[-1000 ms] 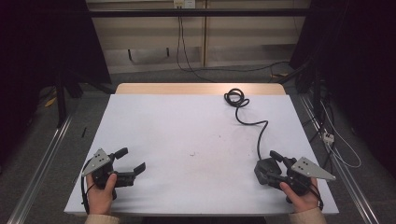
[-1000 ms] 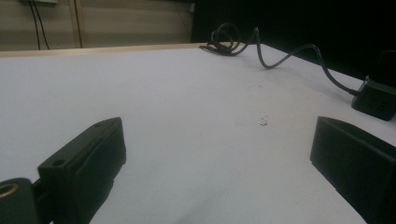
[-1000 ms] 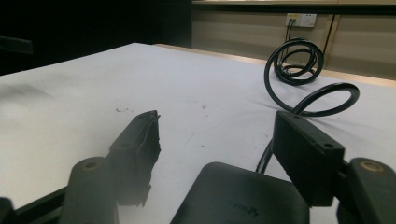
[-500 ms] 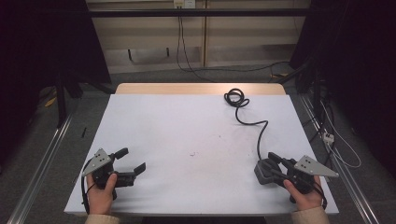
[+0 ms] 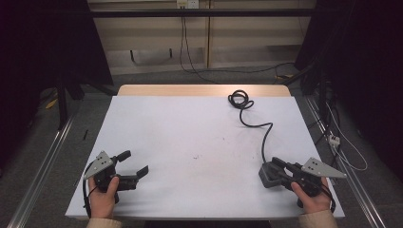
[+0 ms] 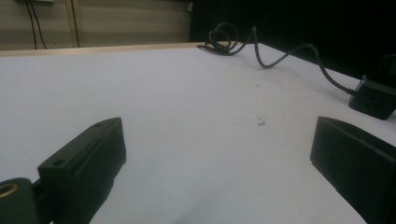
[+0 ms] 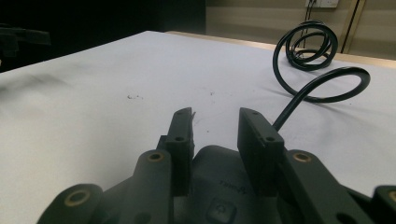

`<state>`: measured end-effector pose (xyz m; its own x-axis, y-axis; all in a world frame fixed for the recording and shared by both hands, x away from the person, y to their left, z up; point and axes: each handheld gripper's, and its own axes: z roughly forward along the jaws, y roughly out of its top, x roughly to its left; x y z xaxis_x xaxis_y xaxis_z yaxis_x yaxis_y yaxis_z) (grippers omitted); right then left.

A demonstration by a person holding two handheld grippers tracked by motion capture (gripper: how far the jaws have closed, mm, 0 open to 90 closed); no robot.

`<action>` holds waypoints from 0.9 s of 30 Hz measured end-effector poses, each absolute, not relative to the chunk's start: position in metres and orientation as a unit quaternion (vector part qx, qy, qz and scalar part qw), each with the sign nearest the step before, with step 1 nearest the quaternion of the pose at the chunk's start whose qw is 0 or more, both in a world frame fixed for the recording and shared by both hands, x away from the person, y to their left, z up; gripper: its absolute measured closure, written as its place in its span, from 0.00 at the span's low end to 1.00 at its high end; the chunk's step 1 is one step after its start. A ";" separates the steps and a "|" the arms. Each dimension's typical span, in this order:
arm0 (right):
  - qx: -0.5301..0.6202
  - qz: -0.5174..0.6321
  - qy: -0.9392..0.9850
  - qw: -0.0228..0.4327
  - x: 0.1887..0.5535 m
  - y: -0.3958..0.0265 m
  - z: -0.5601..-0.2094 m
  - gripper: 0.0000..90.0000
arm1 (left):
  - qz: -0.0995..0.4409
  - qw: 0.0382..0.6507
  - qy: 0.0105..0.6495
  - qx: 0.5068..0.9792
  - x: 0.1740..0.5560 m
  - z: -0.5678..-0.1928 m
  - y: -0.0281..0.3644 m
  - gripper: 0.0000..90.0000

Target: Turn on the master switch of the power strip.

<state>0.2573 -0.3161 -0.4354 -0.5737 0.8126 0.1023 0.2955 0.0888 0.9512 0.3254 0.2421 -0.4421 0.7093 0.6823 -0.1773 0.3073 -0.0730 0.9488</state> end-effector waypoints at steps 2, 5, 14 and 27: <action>0.397 0.547 0.698 0.235 0.257 -0.317 -0.435 0.75 | 0.160 0.584 0.346 0.716 0.325 -0.442 0.242 0.03; 0.399 0.548 0.697 0.234 0.257 -0.318 -0.435 0.75 | 0.159 0.585 0.346 0.716 0.325 -0.442 0.242 0.03; 0.400 0.550 0.699 0.222 0.257 -0.320 -0.434 0.80 | 0.156 0.586 0.345 0.717 0.325 -0.442 0.241 0.03; 0.401 0.552 0.701 0.207 0.257 -0.326 -0.434 0.87 | 0.156 0.587 0.345 0.716 0.325 -0.442 0.241 0.03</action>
